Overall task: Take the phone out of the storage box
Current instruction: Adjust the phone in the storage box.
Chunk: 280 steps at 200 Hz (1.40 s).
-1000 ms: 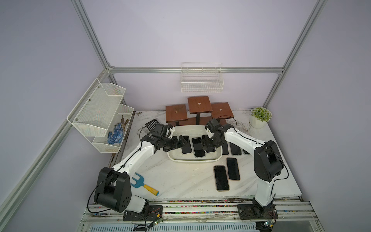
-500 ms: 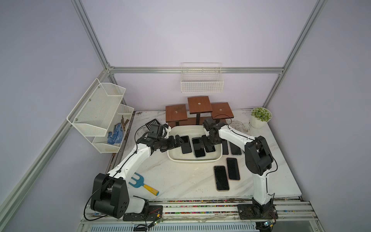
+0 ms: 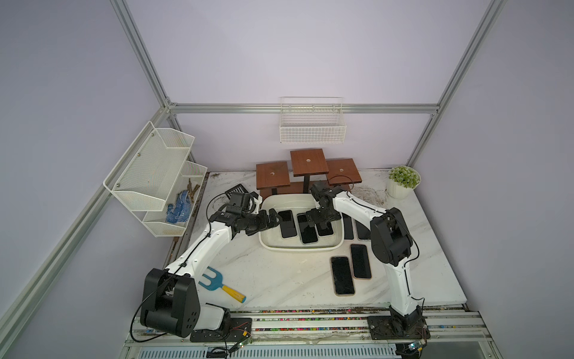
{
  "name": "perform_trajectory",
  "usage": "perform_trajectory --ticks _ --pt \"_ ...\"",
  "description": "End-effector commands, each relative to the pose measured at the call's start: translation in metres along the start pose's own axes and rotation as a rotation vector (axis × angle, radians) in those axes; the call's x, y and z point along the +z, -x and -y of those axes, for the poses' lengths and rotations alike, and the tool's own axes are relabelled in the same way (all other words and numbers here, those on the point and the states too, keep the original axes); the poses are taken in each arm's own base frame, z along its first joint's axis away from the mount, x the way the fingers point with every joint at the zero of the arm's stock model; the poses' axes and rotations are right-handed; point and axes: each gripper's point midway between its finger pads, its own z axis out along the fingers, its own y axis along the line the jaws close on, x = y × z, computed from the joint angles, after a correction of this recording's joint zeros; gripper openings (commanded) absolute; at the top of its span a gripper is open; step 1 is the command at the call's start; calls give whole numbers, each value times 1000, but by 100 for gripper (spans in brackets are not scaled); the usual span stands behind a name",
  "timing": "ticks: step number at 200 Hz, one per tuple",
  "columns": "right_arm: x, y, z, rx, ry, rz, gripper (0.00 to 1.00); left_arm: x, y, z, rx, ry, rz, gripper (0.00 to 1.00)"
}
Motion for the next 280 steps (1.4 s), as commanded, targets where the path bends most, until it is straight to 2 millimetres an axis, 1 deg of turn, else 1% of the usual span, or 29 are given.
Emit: perform_trajectory --ticks 1,28,47,58,72,86,107,123,150,190,226,246,280 --pt "21 -16 10 -4 -54 -79 100 -4 1 2 21 -20 7 100" --pt "26 -18 13 -10 -79 -107 100 -3 3 2 20 -22 7 100" --pt "27 -20 19 -15 -114 -121 100 -3 3 2 19 -24 8 100" --pt "26 -21 18 -22 -109 -126 98 -2 3 2 19 -24 7 100" --pt "23 -21 20 -21 -123 -125 98 -1 3 2 17 -25 5 100" --pt "16 -18 28 -15 -168 -108 100 -1 3 2 14 -28 5 100" --pt "5 -13 39 -6 -224 -73 99 0 4 3 8 -35 6 100" --pt "2 -12 42 -6 -238 -65 99 0 5 5 8 -41 9 100" --pt "10 -18 34 -13 -191 -98 99 0 5 5 5 -44 10 100" --pt "30 -31 13 -5 -81 -170 99 -3 1 4 5 -42 11 100" --pt "44 -41 2 9 -23 -227 100 -5 -2 3 9 -33 9 100" --pt "47 -43 -3 20 7 -239 100 -6 -2 2 12 -28 10 100" --pt "43 -42 -9 39 36 -233 94 -6 -4 0 10 -25 8 100"
